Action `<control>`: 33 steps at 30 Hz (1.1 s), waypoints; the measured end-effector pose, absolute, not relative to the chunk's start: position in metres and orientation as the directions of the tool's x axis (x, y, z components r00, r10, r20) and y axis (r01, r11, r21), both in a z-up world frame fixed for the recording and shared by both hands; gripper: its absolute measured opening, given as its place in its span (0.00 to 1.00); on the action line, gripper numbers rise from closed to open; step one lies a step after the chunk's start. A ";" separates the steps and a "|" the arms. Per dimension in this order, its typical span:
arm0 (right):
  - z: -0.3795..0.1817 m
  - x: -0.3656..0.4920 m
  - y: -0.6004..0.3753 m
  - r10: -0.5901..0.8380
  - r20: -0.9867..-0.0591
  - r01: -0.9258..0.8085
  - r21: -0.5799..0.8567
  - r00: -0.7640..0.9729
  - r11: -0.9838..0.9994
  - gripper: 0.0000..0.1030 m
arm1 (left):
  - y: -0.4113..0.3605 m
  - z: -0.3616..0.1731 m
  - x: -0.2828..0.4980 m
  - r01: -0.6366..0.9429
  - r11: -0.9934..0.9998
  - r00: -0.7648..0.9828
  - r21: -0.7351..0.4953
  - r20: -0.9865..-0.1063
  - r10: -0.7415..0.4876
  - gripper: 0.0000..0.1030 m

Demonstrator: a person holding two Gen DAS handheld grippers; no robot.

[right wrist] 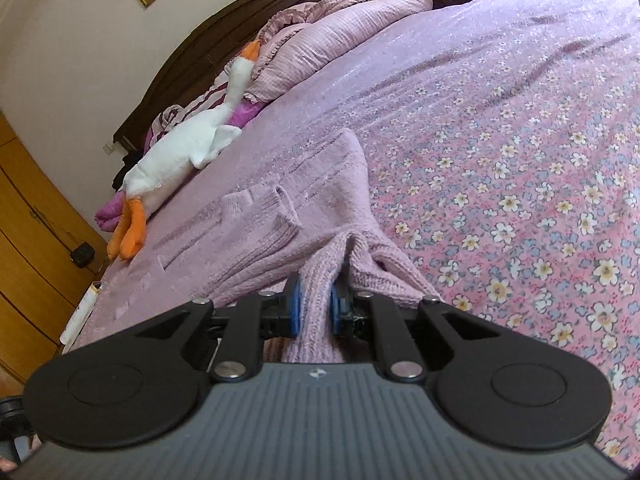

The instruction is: Fold small clothes

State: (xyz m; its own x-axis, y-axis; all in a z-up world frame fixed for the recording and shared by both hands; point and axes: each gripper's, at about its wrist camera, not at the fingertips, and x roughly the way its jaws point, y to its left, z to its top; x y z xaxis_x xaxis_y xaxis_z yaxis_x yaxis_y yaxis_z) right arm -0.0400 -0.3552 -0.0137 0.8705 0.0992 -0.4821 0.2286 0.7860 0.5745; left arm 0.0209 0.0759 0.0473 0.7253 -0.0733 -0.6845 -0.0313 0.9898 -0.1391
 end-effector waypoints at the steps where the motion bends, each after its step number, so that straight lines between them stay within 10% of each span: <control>1: -0.012 -0.041 -0.356 0.103 -0.485 0.228 0.577 0.869 0.784 0.15 | 0.077 0.049 0.019 -0.026 0.989 0.722 -0.144 -0.687 -0.081 0.19; 15: 0.023 -0.084 -0.367 0.141 -0.477 0.205 0.601 0.868 0.772 0.48 | 0.094 0.074 -0.010 -0.033 0.962 0.711 -0.273 -0.683 -0.169 0.59; 33: 0.035 -0.129 -0.337 0.260 -0.488 0.121 0.619 0.833 0.776 0.59 | 0.088 0.073 -0.048 -0.050 0.975 0.697 -0.215 -0.707 -0.120 0.60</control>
State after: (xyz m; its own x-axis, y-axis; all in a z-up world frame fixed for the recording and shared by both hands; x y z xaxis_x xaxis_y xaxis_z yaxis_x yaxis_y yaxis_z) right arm -0.1295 -0.3366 0.0353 0.8334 0.2597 -0.4878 0.1208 0.7757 0.6195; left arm -0.0476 0.0878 0.0726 0.6974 -0.1198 -0.7066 -0.0499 0.9754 -0.2146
